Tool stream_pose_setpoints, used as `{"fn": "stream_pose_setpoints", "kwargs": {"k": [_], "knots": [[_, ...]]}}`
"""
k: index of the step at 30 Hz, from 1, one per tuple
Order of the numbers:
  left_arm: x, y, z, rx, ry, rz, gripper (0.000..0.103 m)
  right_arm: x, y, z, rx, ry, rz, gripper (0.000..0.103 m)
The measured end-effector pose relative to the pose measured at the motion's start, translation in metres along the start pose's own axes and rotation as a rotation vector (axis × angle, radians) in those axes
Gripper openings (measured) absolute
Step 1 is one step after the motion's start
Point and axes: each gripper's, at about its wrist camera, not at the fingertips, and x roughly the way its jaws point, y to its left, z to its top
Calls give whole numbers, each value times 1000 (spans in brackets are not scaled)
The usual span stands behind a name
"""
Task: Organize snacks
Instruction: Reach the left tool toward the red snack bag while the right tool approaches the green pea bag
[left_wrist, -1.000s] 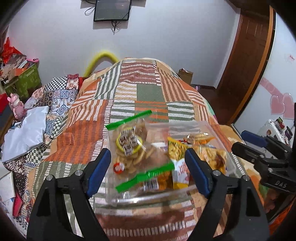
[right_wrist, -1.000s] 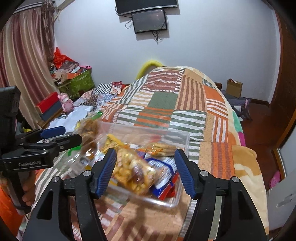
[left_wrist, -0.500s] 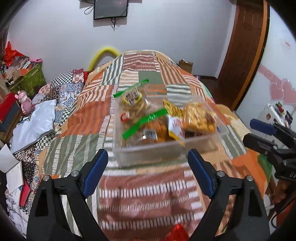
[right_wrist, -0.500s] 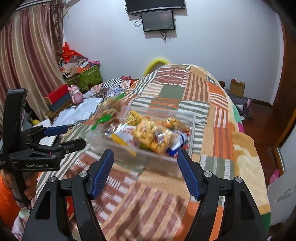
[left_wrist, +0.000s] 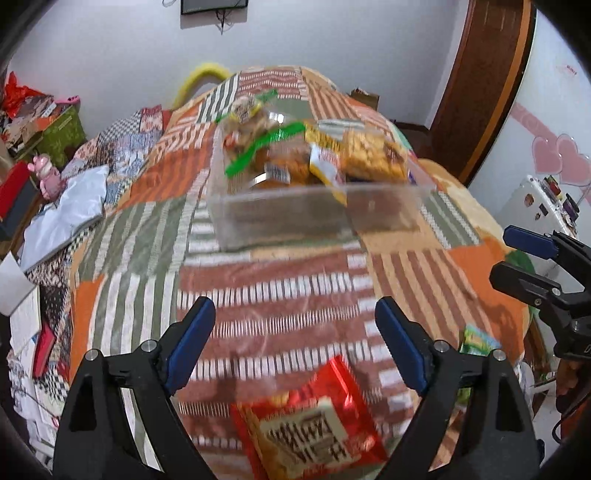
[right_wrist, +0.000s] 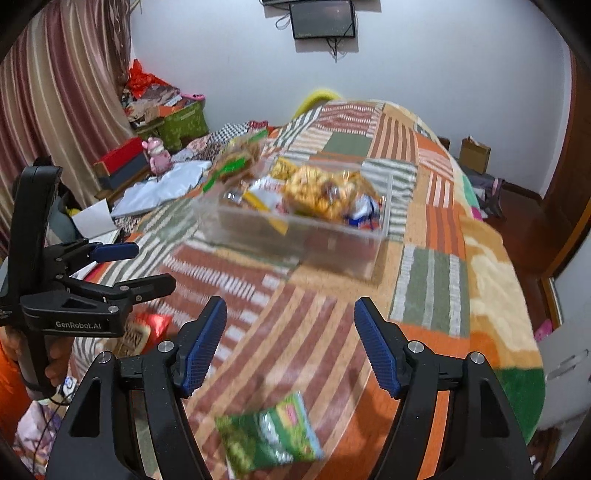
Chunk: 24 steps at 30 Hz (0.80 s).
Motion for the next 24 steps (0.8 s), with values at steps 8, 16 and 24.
{"fn": "stream_pose_setpoints", "kwargs": {"k": [8, 16, 24], "knots": [[-6, 2, -34, -27, 60, 0, 89, 3, 8, -33, 6, 71, 13, 68], [-8, -11, -57, 19, 93, 7, 91, 9, 13, -59, -4, 136, 15, 68], [10, -8, -70, 22, 159, 12, 94, 17, 10, -75, -15, 180, 10, 68]]}}
